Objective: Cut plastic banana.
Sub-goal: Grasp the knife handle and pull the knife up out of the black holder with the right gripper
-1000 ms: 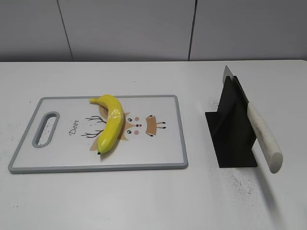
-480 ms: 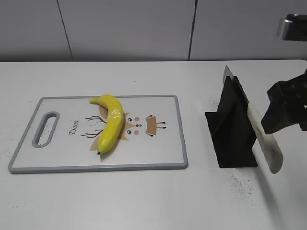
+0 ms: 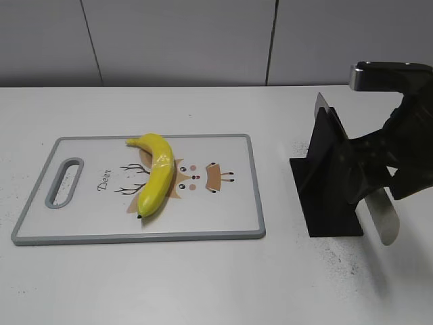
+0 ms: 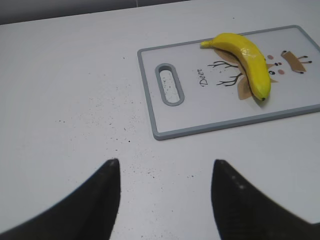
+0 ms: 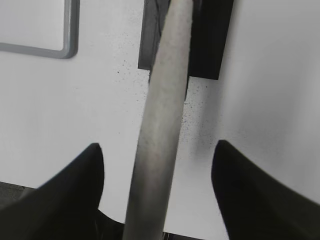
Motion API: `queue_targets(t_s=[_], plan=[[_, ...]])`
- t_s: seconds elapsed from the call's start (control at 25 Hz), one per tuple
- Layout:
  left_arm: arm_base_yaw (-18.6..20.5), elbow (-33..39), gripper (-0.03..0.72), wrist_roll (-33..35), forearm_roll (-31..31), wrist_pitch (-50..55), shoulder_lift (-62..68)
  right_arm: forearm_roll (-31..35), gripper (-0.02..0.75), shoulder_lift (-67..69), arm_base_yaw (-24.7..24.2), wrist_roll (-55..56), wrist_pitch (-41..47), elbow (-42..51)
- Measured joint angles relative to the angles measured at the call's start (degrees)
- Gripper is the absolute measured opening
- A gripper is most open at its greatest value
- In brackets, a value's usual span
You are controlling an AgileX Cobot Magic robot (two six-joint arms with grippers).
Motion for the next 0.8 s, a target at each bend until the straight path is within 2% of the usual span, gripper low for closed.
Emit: queue_targets(t_s=[0.16, 0.4, 0.52, 0.8], plan=[[0.0, 0.0, 0.553, 0.02, 0.0, 0.0, 0.0, 0.2, 0.454, 1.54, 0.0, 0.07, -1.19, 0.0], [0.0, 0.0, 0.553, 0.03, 0.0, 0.0, 0.0, 0.64, 0.244, 2.47, 0.0, 0.33, -1.51, 0.0], [0.0, 0.0, 0.553, 0.05, 0.0, 0.0, 0.0, 0.78, 0.185, 3.04, 0.0, 1.35, -1.39, -0.08], [0.0, 0.0, 0.553, 0.01, 0.0, 0.0, 0.0, 0.73, 0.176, 3.09, 0.0, 2.72, -1.32, -0.12]])
